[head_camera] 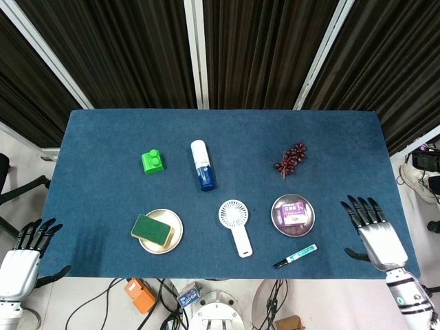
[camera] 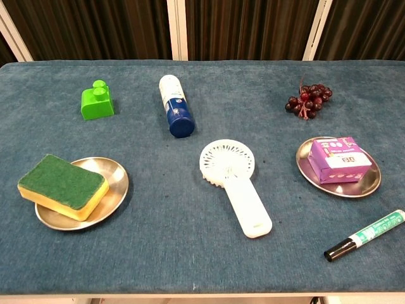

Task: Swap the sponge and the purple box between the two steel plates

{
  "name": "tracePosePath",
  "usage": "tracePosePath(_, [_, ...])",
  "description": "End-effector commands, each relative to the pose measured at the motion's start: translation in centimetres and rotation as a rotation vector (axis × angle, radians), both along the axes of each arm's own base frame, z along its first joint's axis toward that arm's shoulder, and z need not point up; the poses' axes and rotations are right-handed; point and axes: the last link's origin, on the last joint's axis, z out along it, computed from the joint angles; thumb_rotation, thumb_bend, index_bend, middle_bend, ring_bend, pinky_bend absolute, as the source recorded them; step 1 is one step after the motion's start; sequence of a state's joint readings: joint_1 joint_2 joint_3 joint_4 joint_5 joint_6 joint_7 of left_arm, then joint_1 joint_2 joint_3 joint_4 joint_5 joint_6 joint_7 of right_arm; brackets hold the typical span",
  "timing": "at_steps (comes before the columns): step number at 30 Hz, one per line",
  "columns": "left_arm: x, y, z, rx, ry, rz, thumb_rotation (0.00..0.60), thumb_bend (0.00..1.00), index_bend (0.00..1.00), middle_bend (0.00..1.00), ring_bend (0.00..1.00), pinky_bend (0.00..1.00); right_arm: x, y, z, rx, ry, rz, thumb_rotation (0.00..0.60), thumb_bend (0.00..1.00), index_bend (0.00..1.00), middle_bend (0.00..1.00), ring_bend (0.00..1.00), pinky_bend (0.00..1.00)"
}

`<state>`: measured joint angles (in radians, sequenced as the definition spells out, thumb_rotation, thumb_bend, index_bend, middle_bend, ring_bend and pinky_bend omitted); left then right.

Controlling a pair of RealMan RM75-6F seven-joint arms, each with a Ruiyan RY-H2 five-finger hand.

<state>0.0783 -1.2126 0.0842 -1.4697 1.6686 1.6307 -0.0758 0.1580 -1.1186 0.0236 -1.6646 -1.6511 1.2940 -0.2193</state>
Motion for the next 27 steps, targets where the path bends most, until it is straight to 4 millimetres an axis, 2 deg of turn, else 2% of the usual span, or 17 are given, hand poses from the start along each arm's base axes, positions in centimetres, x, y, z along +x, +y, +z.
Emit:
tracePosePath(1, [-0.1,0.2,0.2,0.003,-0.004,0.005,0.600,0.08,0.15,0.08,0.00,0.07,4.7,-4.8,-3.2,0.092,0.038,0.066,0.559,0.21,0.00,0.00,0.00,0.00])
tracePosePath(6, [-0.2,0.1,0.4,0.010,-0.011,0.010,0.600,0.08,0.15,0.08,0.00,0.07,7.0,-7.8,-7.0,0.163,0.095,0.066,0.559,0.21,0.00,0.00,0.00,0.00])
tracePosePath(12, [-0.3,-0.1,0.6,0.014,-0.019,0.010,0.600,0.08,0.15,0.08,0.00,0.07,7.4,-8.9,-9.7,0.224,0.138,0.021,0.556,0.21,0.00,0.05,0.00,0.00])
tracePosePath(15, [-0.3,-0.1,0.6,0.013,-0.020,0.010,0.600,0.08,0.15,0.08,0.00,0.07,7.4,-9.2,-10.7,0.264,0.141,-0.002,0.556,0.21,0.05,0.09,0.00,0.01])
tracePosePath(18, [-0.2,-0.2,0.7,0.018,-0.022,0.009,0.600,0.08,0.15,0.08,0.00,0.07,7.5,-9.5,-11.2,0.271,0.143,-0.006,0.556,0.24,0.19,0.20,0.07,0.12])
tracePosePath(20, [-0.2,-0.2,0.7,0.020,-0.024,0.009,0.600,0.08,0.15,0.08,0.00,0.07,7.5,-9.6,-11.3,0.266,0.137,-0.006,0.573,0.27,0.33,0.29,0.18,0.25])
tracePosePath(22, [-0.3,-0.2,0.7,0.018,-0.025,0.010,0.600,0.08,0.15,0.08,0.00,0.07,7.4,-9.7,-11.4,0.258,0.141,-0.007,0.600,0.31,0.51,0.42,0.34,0.42])
tracePosePath(25, [-0.3,-0.1,0.7,0.016,-0.026,0.014,0.600,0.08,0.15,0.08,0.00,0.07,7.3,-9.9,-11.4,0.232,0.143,-0.005,0.600,0.32,0.65,0.54,0.48,0.55])
tracePosePath(27, [-0.3,-0.1,0.7,0.017,-0.027,0.014,0.600,0.08,0.15,0.08,0.00,0.07,7.2,-10.0,-11.4,0.214,0.136,-0.003,0.600,0.33,0.71,0.58,0.52,0.60])
